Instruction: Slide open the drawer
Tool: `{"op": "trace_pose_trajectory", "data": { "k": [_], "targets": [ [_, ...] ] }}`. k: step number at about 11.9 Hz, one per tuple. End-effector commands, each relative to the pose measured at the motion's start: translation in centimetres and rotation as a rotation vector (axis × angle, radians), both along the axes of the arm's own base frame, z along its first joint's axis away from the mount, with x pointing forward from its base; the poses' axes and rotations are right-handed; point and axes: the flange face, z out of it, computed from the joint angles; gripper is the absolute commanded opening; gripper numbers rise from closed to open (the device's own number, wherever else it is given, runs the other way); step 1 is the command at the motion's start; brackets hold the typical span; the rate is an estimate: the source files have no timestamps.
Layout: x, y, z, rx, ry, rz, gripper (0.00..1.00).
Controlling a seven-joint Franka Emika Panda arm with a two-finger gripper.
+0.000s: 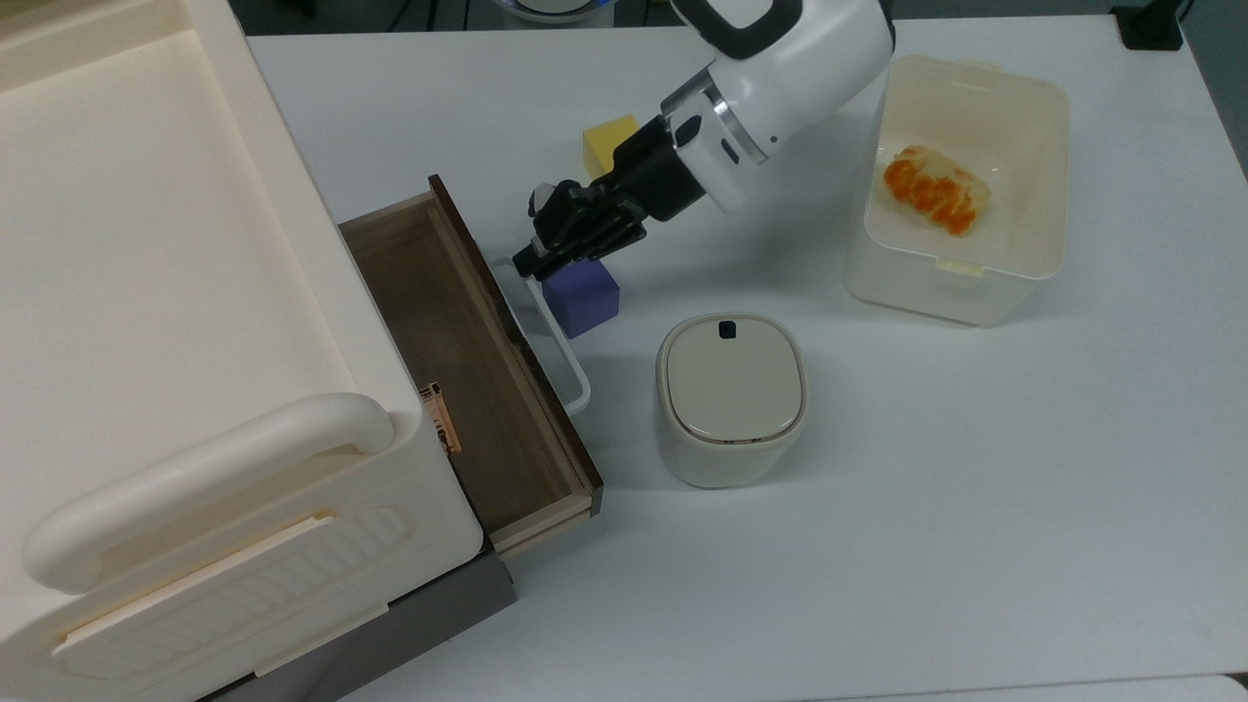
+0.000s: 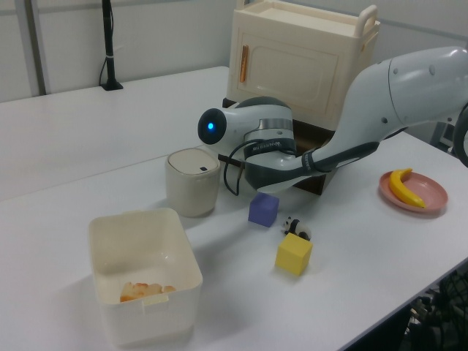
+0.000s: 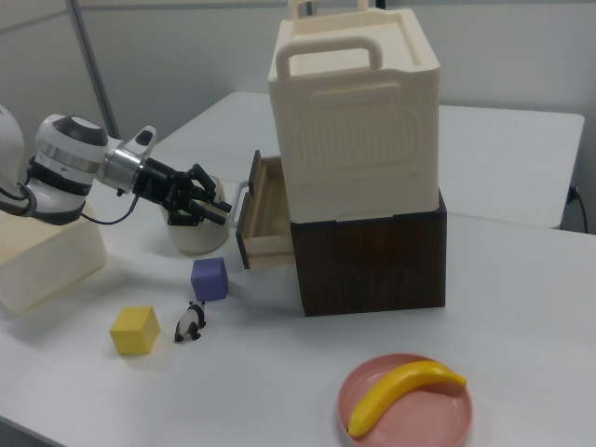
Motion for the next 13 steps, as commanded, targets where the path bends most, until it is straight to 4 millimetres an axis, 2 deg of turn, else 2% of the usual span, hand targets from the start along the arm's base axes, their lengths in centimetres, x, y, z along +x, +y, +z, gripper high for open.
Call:
{"op": "trace_pose_trajectory", "data": {
  "k": [1, 2, 4, 5, 7, 9, 11, 13],
  "targets": [
    [-0.6, 0.3, 1.2, 0.008, -0.016, -0.001, 0.55],
    [-0.6, 0.2, 1.2, 0.008, -0.018, -0.003, 0.6],
    [-0.6, 0.4, 1.7, 0.018, -0.022, -0.005, 0.79],
    [-1.1, 1.1, 2.2, 0.047, -0.016, -0.011, 0.83],
    [-3.1, 4.2, 5.1, 0.156, 0.002, -0.01, 0.88],
    [-6.0, 6.3, 8.6, 0.254, 0.049, -0.045, 0.91],
    [-8.2, 7.2, 12.9, 0.409, 0.073, -0.105, 0.96],
    [-9.8, 6.4, 16.6, 0.557, 0.079, -0.17, 0.96]
  ]
}}
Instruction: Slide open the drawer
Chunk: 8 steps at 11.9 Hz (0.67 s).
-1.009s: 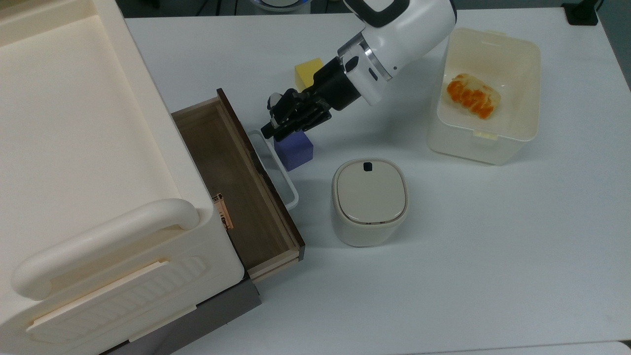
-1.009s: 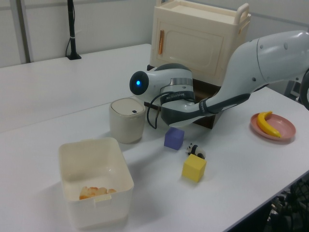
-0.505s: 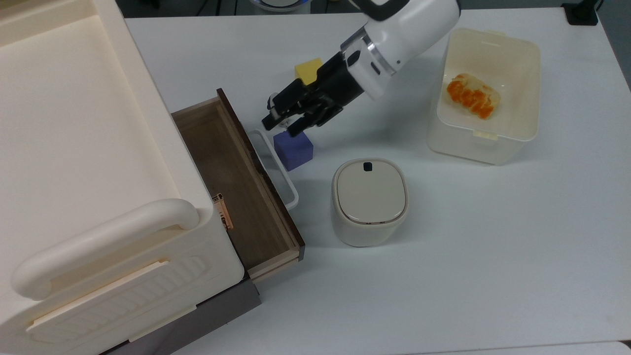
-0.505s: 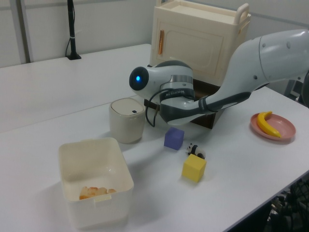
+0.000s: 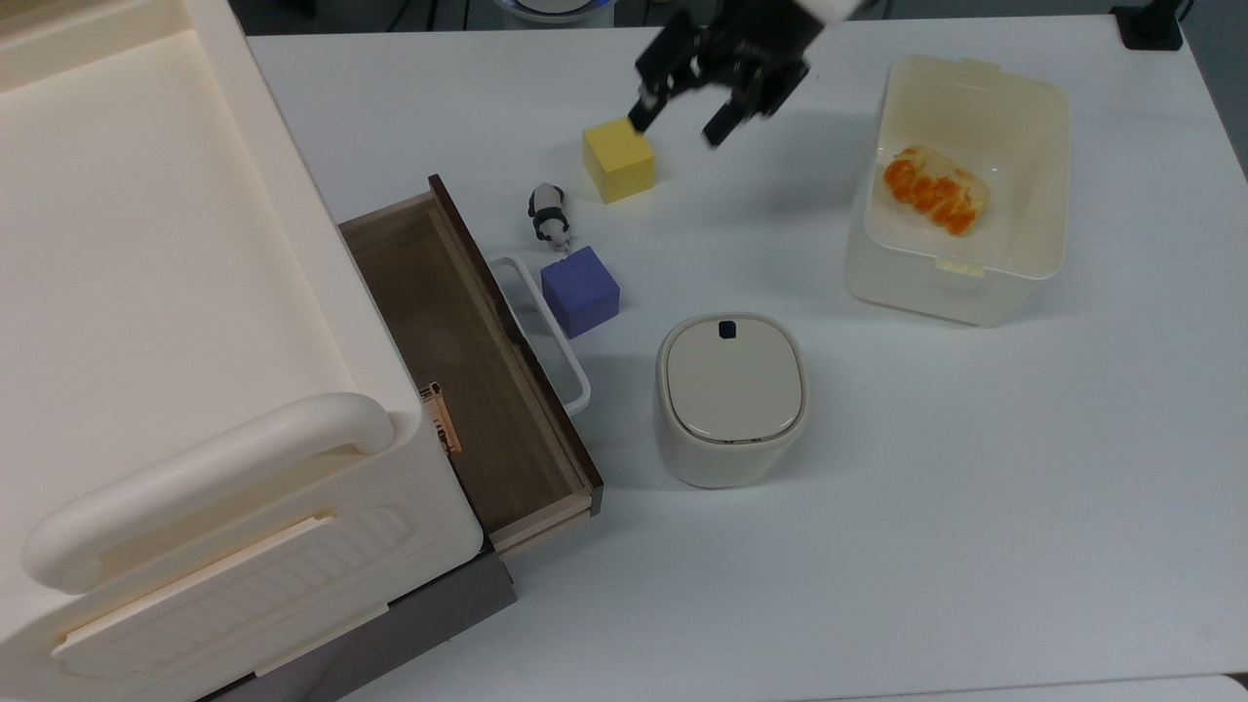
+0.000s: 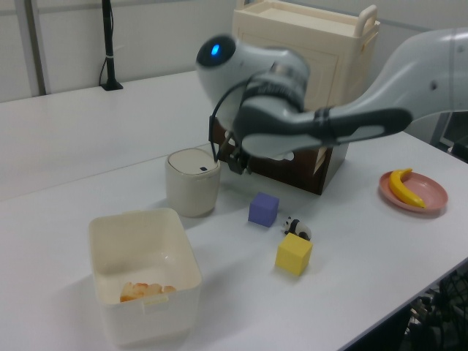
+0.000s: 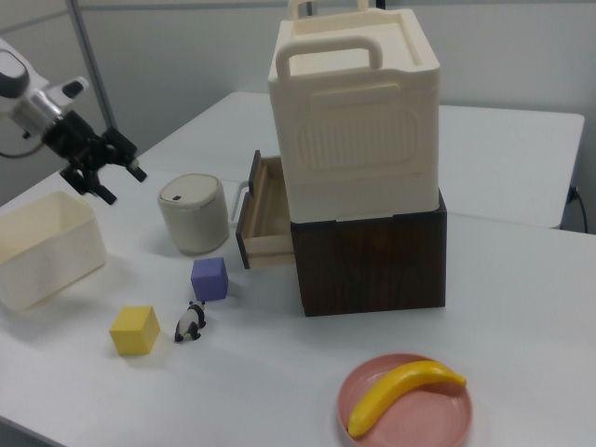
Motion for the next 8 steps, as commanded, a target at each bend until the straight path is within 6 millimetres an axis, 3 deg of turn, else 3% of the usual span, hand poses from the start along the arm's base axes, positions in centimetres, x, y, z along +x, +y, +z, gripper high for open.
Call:
{"op": "trace_pose_trajectory", "data": {
  "k": [1, 2, 4, 8],
  "targets": [
    [-2.0, -3.9, 5.7, 0.216, 0.03, -0.113, 0.96],
    [-2.0, -6.1, 7.1, 0.289, 0.042, -0.142, 0.97],
    [-1.7, -9.4, 7.9, 0.401, 0.058, -0.222, 0.97],
    [-1.4, -9.7, 8.8, 0.497, 0.062, -0.261, 1.0]
  ]
}}
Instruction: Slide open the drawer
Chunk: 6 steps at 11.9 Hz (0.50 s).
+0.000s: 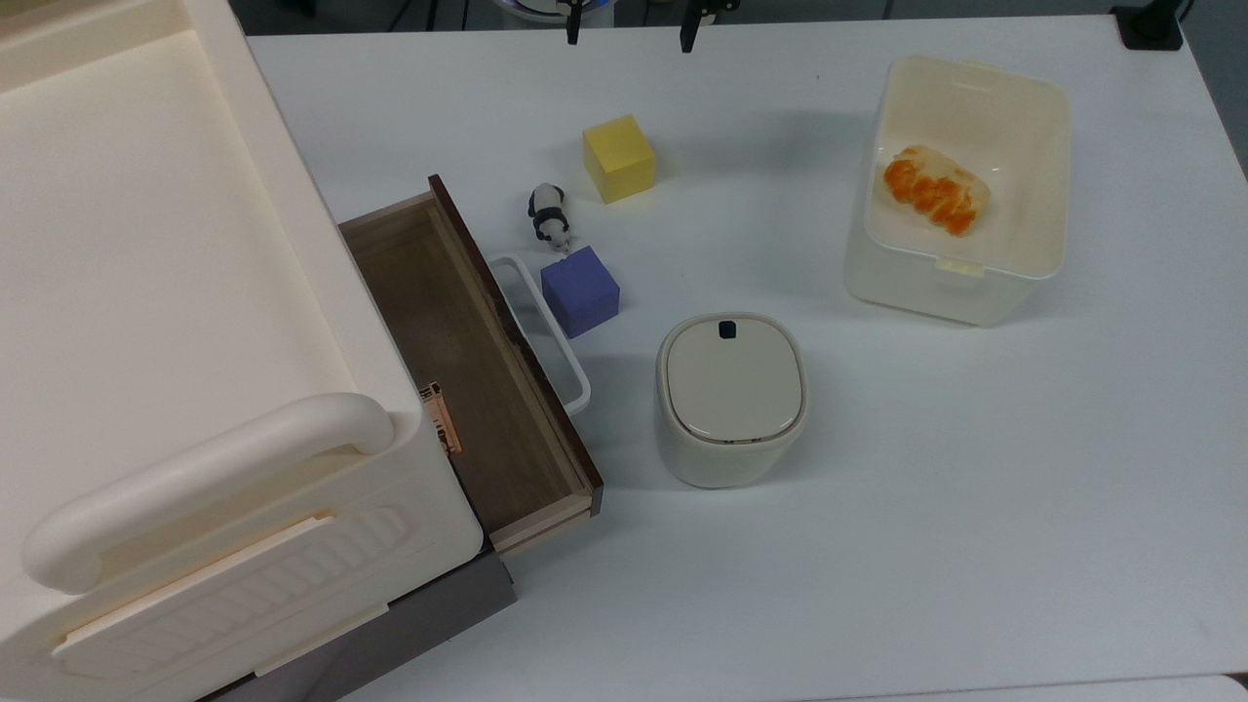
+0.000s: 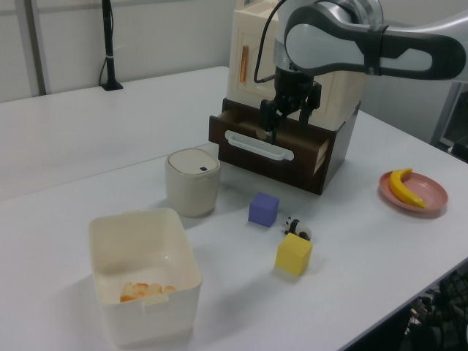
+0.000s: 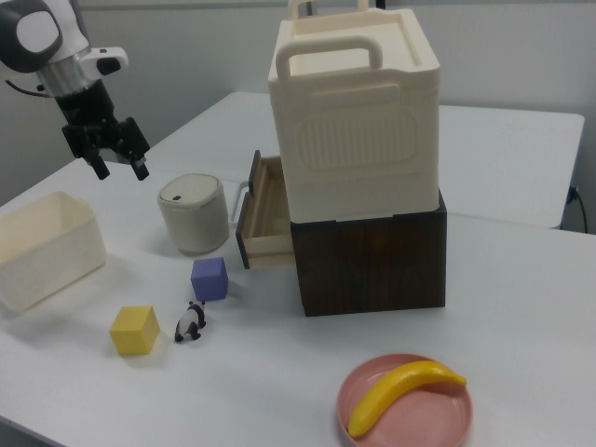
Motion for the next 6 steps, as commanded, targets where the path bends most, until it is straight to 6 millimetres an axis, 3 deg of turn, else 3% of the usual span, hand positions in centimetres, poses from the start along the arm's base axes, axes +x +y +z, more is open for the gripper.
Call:
{"op": "trace_pose_trajectory", "data": {
  "k": [1, 6],
  "targets": [
    [0.0, -0.2, 1.5, 0.082, -0.011, -0.022, 1.0],
    [2.1, -3.5, 3.2, 0.188, -0.037, -0.103, 1.0]
  ]
}}
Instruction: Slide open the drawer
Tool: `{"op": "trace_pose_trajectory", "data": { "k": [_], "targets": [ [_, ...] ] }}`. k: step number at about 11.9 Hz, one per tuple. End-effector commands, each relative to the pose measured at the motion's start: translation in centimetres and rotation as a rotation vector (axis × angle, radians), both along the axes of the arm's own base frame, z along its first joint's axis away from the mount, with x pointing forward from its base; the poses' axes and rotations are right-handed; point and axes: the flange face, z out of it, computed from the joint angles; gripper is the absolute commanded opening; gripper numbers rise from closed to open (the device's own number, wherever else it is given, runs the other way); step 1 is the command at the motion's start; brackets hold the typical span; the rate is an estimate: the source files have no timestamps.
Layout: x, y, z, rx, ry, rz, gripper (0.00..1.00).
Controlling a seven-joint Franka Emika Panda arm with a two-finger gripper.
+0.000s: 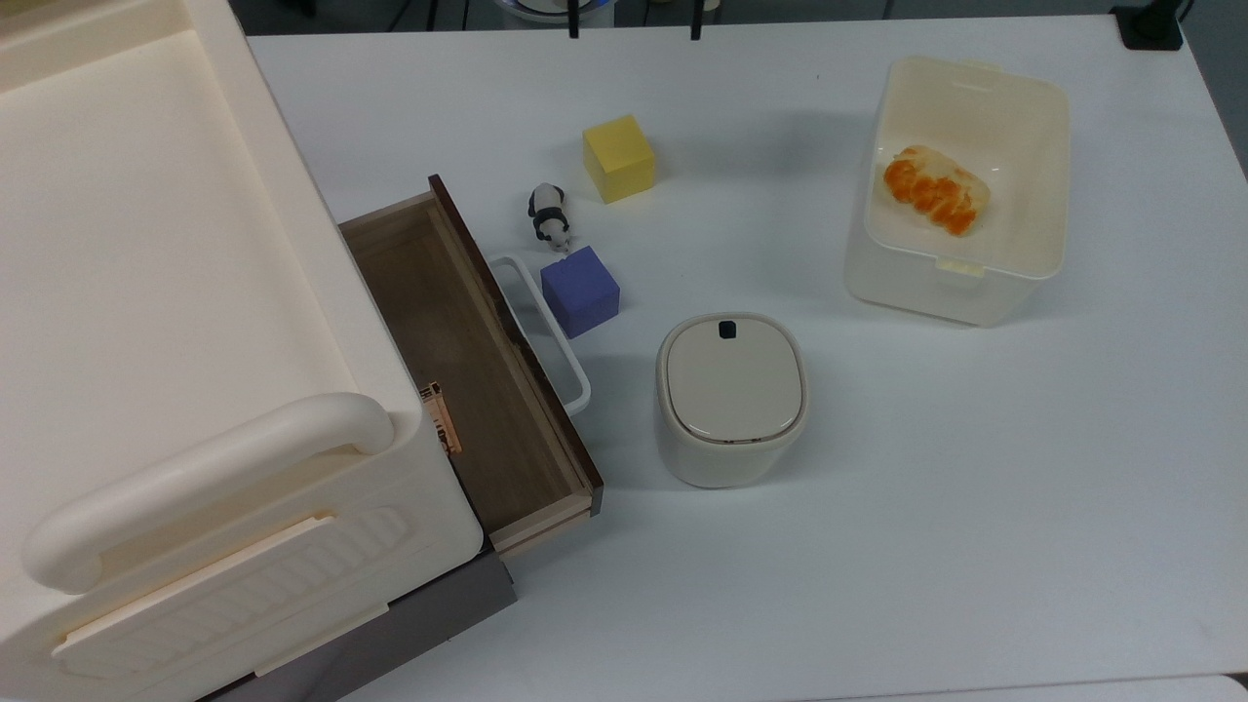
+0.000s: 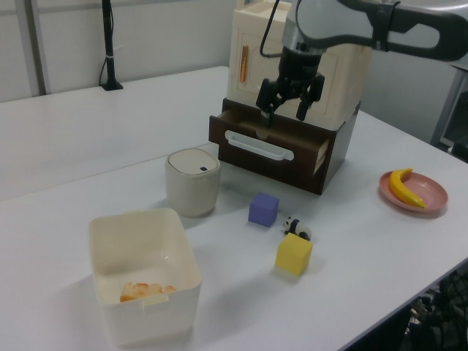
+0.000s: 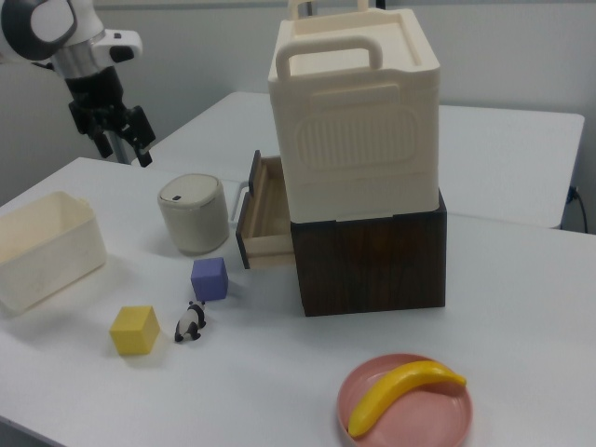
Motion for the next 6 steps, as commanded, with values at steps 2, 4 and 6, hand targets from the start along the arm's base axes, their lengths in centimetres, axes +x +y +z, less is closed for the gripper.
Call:
{"op": "trace_pose_trajectory", "data": {
  "k": [2, 4, 6],
  "targets": [
    [1.3, -0.2, -0.2, 0.031, 0.002, -0.014, 1.0],
    [1.7, -0.1, -1.1, 0.032, 0.016, -0.013, 1.0],
    [2.0, 0.1, -1.8, 0.004, 0.025, 0.005, 1.0]
  ]
}}
